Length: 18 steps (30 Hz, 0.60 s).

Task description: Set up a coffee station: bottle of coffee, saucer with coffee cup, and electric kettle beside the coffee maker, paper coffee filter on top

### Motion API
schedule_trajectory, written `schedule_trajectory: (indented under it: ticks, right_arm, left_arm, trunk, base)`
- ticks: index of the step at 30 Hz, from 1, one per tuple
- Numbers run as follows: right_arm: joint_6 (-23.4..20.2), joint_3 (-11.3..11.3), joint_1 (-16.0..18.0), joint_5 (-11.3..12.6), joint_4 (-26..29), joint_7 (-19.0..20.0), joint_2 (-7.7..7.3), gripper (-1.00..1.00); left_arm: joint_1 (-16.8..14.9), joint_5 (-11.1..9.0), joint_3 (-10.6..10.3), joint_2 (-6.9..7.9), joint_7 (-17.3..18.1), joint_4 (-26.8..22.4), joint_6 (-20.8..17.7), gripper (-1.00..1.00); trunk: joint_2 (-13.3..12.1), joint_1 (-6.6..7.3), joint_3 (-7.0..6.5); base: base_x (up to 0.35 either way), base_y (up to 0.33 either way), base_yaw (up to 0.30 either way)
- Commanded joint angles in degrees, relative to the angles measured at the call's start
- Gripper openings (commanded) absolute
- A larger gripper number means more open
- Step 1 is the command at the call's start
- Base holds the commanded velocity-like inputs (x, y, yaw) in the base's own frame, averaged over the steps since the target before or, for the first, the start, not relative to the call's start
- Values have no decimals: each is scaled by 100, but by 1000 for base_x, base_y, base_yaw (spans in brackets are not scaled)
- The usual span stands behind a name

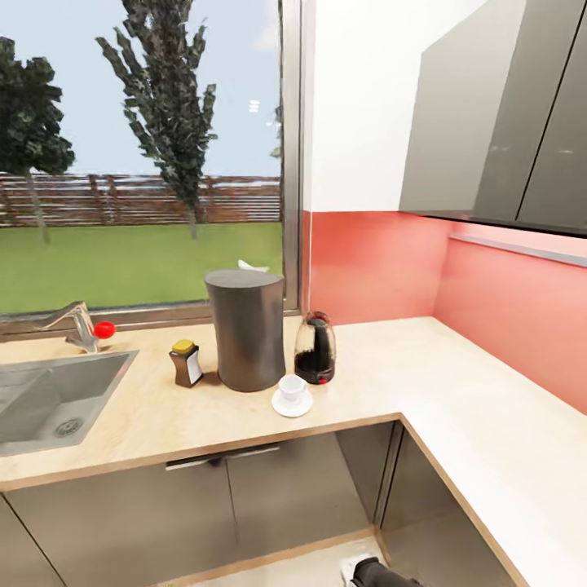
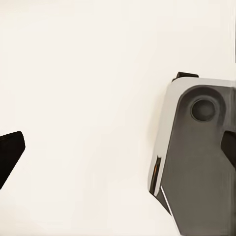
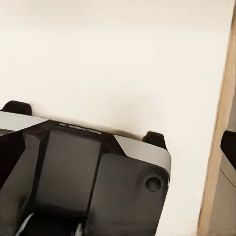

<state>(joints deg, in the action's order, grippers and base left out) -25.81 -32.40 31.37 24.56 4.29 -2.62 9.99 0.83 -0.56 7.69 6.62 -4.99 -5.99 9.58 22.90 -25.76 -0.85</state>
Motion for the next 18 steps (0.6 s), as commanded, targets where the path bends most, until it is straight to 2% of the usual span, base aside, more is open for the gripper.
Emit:
schedule_trajectory:
  ticks: [1,10,12,18]
  right_arm:
    - [-25,-43,-45,53,5,-29,1,100]
    - [-15,-39,-310,40,-272,-44,1,100]
    - [-12,-39,-541,47,-280,-35,1,100]
    - [-12,-39,-814,49,-287,-6,1,100]
  left_arm:
    - [5,-6,25,-10,-2,-7,9,100]
    - [5,-4,14,-71,-2,-7,9,100]
    - [5,11,13,-73,-2,-7,9,100]
    - [16,37,10,-72,-2,53,0,100]
  trunk:
    - [2,-2,-1]
    - [2,-2,-3]
    - [2,-2,-3]
    - [2,-2,-3]
  base:
    - [0,0,277]
    - [0,0,280]
    - [0,0,281]
    - [0,0,281]
